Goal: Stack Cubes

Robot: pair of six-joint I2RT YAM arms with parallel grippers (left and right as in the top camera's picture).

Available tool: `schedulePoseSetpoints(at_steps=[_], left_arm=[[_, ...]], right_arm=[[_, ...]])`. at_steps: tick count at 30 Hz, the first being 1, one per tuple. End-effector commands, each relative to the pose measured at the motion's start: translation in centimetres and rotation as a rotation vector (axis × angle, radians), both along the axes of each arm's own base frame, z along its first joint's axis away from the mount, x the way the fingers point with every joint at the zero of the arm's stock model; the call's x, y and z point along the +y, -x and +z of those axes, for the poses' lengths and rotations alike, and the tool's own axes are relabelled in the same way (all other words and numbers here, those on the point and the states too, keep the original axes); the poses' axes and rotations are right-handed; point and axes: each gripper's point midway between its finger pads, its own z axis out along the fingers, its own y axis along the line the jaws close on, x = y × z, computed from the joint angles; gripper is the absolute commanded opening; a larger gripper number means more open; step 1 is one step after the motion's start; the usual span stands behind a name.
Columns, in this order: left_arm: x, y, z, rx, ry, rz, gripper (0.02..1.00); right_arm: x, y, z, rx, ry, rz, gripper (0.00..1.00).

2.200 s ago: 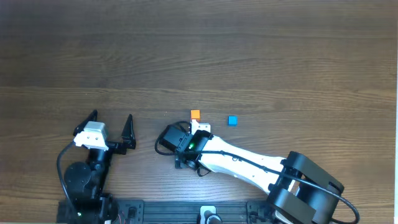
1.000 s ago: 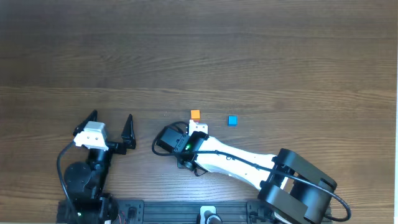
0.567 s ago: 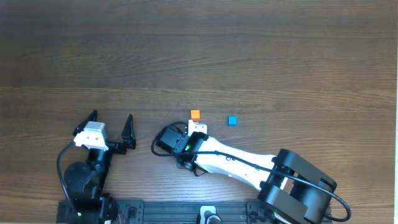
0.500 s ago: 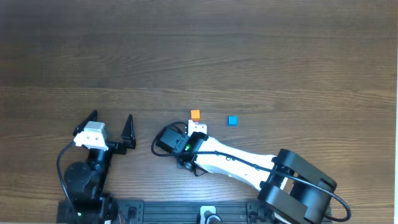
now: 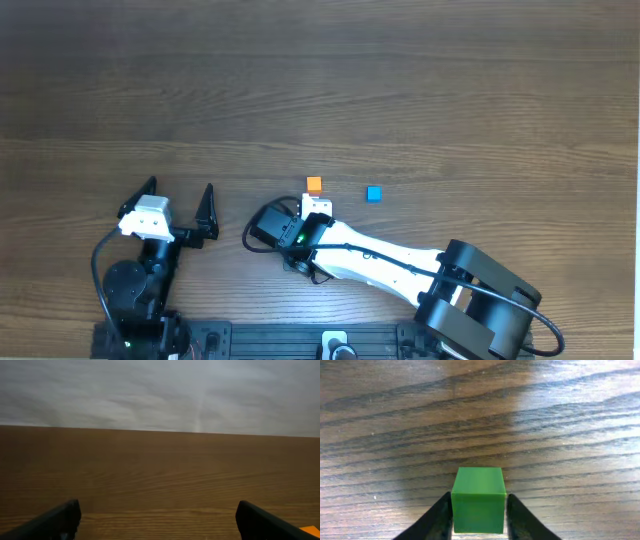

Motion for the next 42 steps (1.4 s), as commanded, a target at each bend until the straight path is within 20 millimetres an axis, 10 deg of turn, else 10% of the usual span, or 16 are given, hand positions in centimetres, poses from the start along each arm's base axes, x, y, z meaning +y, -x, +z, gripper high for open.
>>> schedulePoseSetpoints(at_steps=[1, 14, 28, 42], left_arm=[[0.0, 0.0, -0.2, -0.002, -0.014, -0.002, 1.0], [0.0, 0.0, -0.2, -0.002, -0.014, -0.002, 0.998], [0.0, 0.0, -0.2, -0.002, -0.014, -0.002, 1.0], [0.0, 0.0, -0.2, -0.002, -0.014, -0.002, 1.0]], right_arm=[[0.4, -0.3, 0.0, -0.019, 0.007, -0.001, 0.268], [0.7, -1.0, 1.7, -0.049, 0.008, -0.002, 0.106], [-0.1, -9.1, 14.4, -0.201, 0.038, 0.008, 0.064], [-0.9, -12.6, 10.5, -0.093, 0.084, -0.003, 0.047]])
